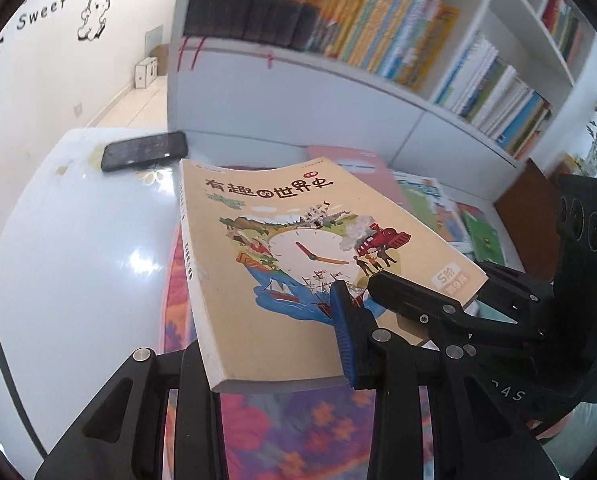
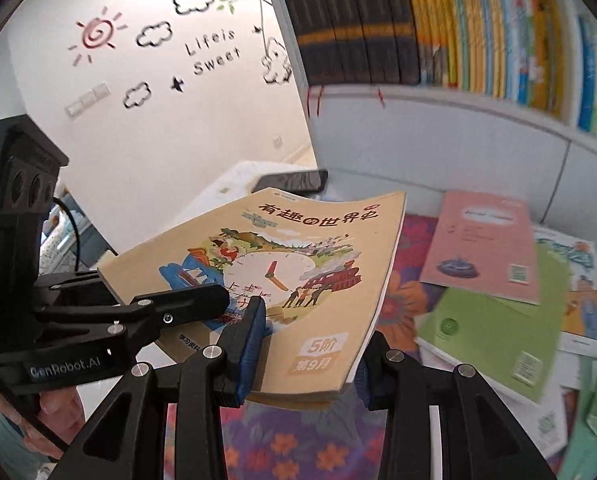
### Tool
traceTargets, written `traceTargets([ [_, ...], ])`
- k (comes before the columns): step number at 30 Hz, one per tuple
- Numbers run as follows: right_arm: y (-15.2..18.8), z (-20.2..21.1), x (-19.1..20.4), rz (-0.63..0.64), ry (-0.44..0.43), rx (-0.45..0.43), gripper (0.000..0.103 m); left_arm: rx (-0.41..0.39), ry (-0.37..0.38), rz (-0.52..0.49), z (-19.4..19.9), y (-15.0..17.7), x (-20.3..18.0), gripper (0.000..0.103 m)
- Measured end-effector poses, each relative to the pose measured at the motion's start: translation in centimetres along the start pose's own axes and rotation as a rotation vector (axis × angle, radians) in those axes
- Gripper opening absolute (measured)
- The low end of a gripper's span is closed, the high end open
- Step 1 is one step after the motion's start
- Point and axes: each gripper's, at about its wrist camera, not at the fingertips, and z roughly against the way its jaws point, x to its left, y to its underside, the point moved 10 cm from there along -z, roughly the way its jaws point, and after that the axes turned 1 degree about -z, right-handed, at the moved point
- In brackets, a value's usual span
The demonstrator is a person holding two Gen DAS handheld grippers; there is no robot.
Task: Organize books
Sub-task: 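Carry the tan book toward the bedspread edge beside the white table, then lower the tan book flat and open both grippers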
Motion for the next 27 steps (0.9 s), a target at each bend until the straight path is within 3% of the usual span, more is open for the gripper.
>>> traceTargets([
  [3,0.2,-3.7,-0.7,-0.042,0.010,0.044,0.037,0.044,0.050,0.074,-3.4,0.4,2.5,0.031],
  [7,2.5,-7.4,-2.3,-0.162,-0.031,0.142,0.038,0.094,0.058,0.115,-5.7,2.5,4.1,0.031],
  [11,4.5,-8.4,-2.4,-0.238,-0.067,0.192,0.038,0.158,0.117,0.185,-6.7,4.9,5.0,0.037],
  [16,6.6,-9.4,-2.3,-0.272,-0.065,0.261,0.040,0.225,0.107,0.222,-7.5,6.7,6.4,0.044],
  [18,7.3,-9.5,-2.2,-0.242,-0.045,0.279,0.044,0.237,0.068,0.229,-7.4,7.2,7.2,0.047],
  [21,9.1,-9.6,-2.7,-0.218,-0.008,0.343,0.045,0.251,-0.080,0.207,-6.6,8.1,9.2,0.045],
  [27,13.4,-5.5,-4.1,-0.238,-0.003,0.362,0.051,0.226,-0.134,0.227,-2.6,9.6,9.7,0.045],
])
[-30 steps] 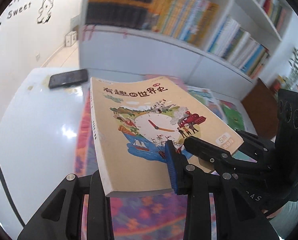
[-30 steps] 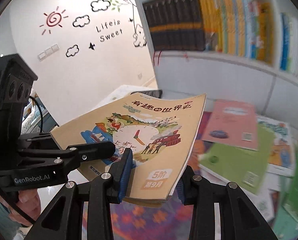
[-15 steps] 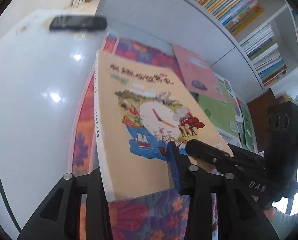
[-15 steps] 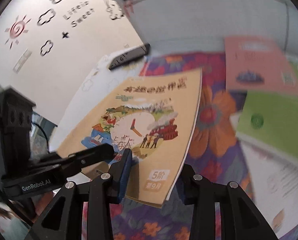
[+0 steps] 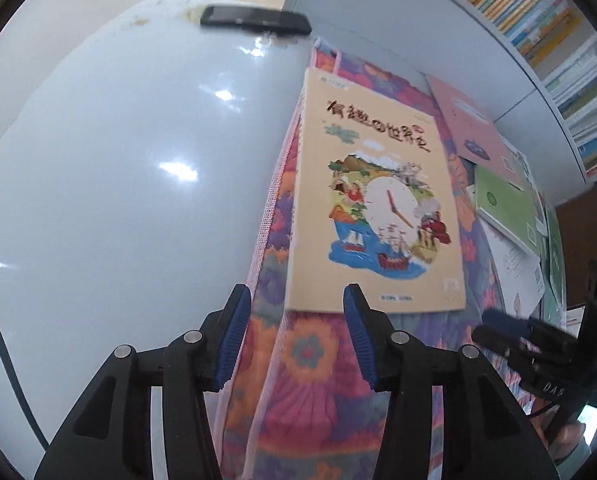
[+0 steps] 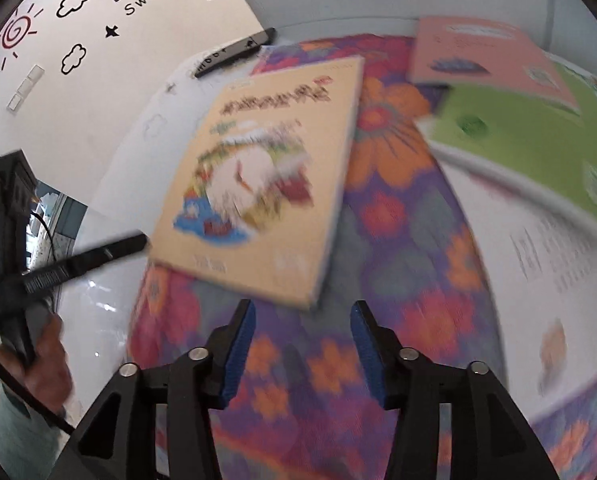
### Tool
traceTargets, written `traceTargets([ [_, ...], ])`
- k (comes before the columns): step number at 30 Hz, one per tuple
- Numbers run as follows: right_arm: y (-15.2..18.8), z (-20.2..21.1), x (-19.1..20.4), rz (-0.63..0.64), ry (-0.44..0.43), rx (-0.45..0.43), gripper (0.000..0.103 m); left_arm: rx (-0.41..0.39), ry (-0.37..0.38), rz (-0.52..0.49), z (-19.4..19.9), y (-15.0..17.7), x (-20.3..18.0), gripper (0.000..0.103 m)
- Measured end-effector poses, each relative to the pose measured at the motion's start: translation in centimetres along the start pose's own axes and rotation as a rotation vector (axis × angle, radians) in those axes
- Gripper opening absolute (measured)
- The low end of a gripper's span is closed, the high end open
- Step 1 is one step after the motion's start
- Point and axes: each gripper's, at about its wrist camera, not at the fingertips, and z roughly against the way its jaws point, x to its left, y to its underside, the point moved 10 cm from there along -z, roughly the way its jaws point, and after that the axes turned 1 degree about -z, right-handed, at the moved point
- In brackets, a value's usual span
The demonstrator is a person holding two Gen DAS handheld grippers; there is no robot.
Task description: Organize books
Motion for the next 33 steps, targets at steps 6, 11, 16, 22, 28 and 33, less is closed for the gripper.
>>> traceTargets([
  [6,5.3,3.4,-4.7,-0.171,-0.030,-0.008,0.051,-0.008,0.085,-0.165,1.0,-0.3,-8.2,0.047],
  [11,6.3,7.8,-9.8,-0.277,-0.033,-0.081,0.051,0.024,0.245,-0.242,0.4,-0.3,-18.5,0.050],
  [16,5.2,13.4,-17.1,-0.339,0.022,-0.177,0.051,0.066,0.340,-0.323,-1.1,0.3,-29.6,0.053],
  [22,5.2,20.6,-29.7,-0.486,0.118,-0.272,0.052,0.089,0.381,-0.334,-4.7,0.1,-40.1,0.054],
  [28,4.5,24.6,-41.2,-0.587,0.220,-0.324,0.052,0.115,0.331,-0.309,-10.2,-1.3,-46.6,0.053],
  [33,2.6,23.6,-45.5,-0.590,0.204,-0.303,0.044,0.155,0.214,-0.292,-14.3,-1.2,-47.8,0.048],
])
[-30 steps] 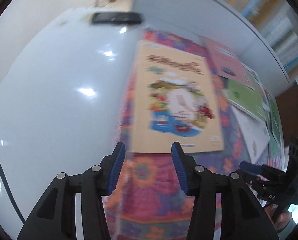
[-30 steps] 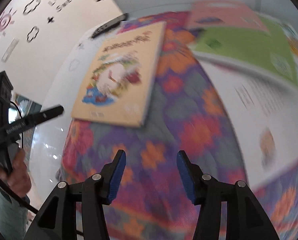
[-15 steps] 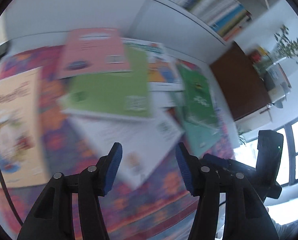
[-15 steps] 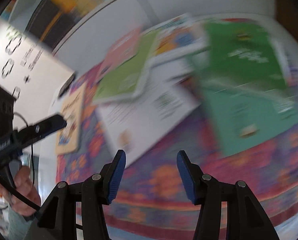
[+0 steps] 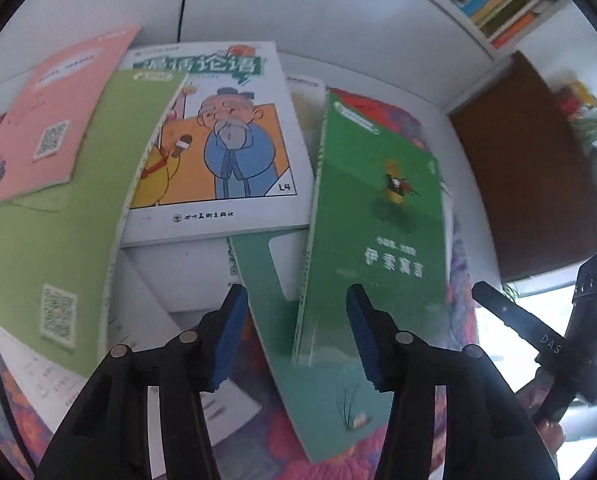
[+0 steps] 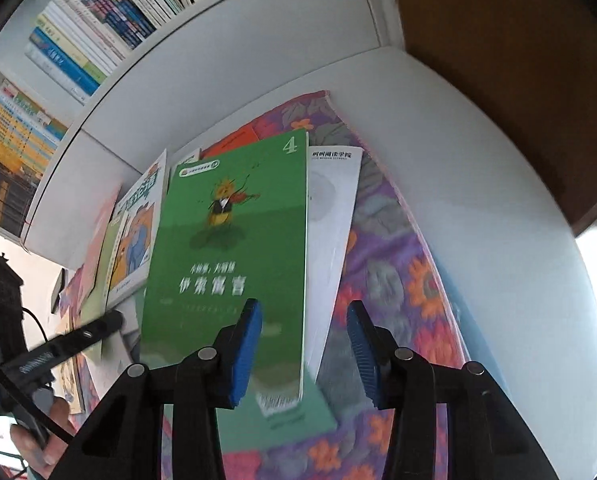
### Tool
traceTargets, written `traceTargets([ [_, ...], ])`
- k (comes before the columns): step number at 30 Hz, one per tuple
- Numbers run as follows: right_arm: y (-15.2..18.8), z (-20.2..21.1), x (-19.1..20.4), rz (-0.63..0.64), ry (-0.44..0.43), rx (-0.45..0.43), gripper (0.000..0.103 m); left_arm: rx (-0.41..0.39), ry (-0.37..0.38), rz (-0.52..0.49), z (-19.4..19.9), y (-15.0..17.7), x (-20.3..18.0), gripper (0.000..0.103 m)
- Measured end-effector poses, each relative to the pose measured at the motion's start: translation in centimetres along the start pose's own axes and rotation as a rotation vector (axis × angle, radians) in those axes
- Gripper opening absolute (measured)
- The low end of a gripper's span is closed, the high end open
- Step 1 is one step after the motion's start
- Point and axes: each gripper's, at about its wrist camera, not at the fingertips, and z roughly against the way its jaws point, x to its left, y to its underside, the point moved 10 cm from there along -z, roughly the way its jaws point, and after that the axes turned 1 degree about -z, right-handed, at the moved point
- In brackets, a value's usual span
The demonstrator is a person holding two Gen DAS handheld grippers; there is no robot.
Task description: Organize books
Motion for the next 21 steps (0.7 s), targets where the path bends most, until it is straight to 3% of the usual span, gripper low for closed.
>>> traceTargets([
  [3,-0.7,-1.7,0.1,0.039,0.005,0.009,0.044,-0.012,0.028,0.013,-0.2,-0.2,-0.7,0.048],
  [7,-1.7,-2.7,0.3,0.089,0.020,0.003,0.044,-0.009,-0.031,-0.026,-1.2,-0.9,-1.2,0.048],
  [14,-1.7,-4.7,0.8,0.137,0.018,0.033,0.042,0.000,-0.017,-0.064,-2.4,-0.8,-2.7,0.043],
  [16,-1.4,-4.8,1.5,0.144,-0.020,0.046,0.044,0.014,-0.008,-0.080,-2.4,-0.2,-3.3,0.043],
  [21,1.5,-4.1,2.2,0.181,-0.020,0.092,0.045,0.012,0.022,-0.072,0.5,3.7,-2.6,0.043],
])
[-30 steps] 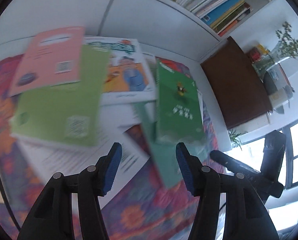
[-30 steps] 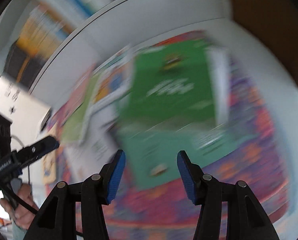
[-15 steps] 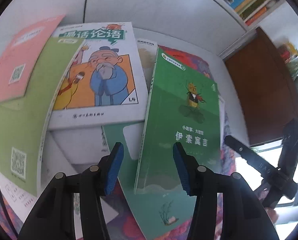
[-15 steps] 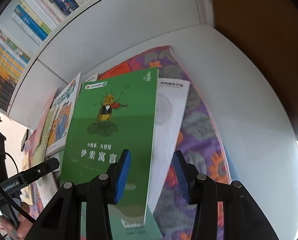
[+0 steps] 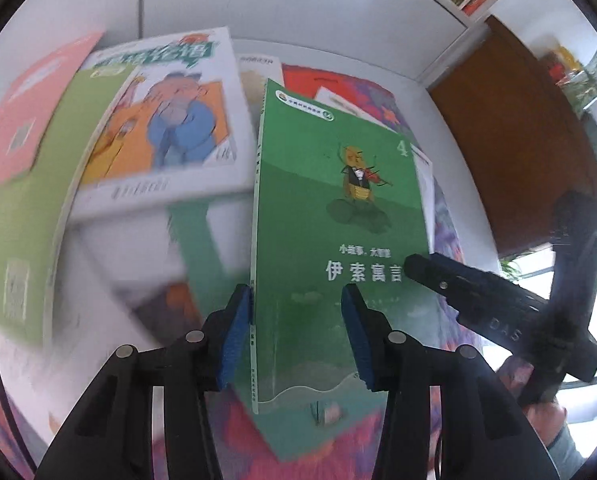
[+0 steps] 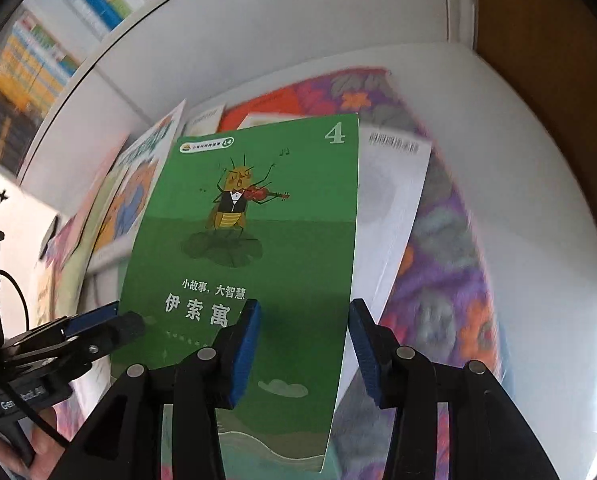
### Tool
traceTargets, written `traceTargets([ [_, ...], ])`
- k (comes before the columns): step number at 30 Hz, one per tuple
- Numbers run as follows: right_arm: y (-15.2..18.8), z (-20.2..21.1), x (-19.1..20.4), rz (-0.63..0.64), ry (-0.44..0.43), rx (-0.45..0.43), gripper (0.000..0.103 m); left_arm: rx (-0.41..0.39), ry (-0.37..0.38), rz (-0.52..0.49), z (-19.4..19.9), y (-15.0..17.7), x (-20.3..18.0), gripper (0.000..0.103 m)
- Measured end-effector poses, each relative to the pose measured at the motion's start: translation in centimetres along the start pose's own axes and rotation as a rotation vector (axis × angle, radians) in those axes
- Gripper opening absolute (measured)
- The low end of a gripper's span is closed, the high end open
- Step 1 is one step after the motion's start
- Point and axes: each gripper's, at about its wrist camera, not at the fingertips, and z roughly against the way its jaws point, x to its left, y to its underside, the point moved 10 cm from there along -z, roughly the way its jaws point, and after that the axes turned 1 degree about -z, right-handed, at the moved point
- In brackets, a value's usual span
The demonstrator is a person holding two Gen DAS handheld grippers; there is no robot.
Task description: Organize books
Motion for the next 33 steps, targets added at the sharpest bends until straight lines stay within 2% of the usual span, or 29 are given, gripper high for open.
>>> traceTargets([
  [4,4.3,1.0,1.4,0.014,-0.035,0.033,0.046,0.035,0.049,0.047,1.7,4.8,0.8,0.043],
  [6,7.3,1.5,2.3,0.057,-0.001,0.056,0.046,0.067,0.028,0.047,2.2,8.4,1.2,0.043],
  [9,11.1,2.3,3.2,0.063,0.000,0.083,0.048,0.096,-0.011,0.036,2.5,12.5,1.8,0.043],
  [13,14.7,2.7,3.4,0.056,-0.027,0.119,0.048,0.118,0.019,0.104,2.5,15.9,2.9,0.042],
  [17,16.6,3.6,2.9,0.041,-0.049,0.140,0.048,0.103,0.016,0.123,3.3,16.7,4.2,0.043],
  [19,17.8,4.0,2.6,0.041,-0.063,0.147,0.048,0.111,0.045,0.135,3.0,17.3,4.0,0.043],
  [23,19.0,4.8,2.9,0.048,-0.082,0.118,0.041,0.098,0.085,0.153,2.6,17.4,3.0,0.043],
  [26,19.2,4.6,2.9,0.024,-0.083,0.096,0.041,0.098,0.111,0.164,2.8,17.2,2.6,0.043],
  [28,19.1,4.5,2.9,0.021,-0.094,0.094,0.041,0.065,0.186,0.192,4.4,16.8,1.9,0.043],
  [31,19.3,4.8,2.2,0.006,-0.124,0.100,0.041,-0.013,0.353,0.239,7.1,15.4,0.0,0.043],
  [33,19.3,5.0,1.6,-0.022,-0.164,0.102,0.041,-0.044,0.407,0.241,8.0,14.6,-0.9,0.043],
])
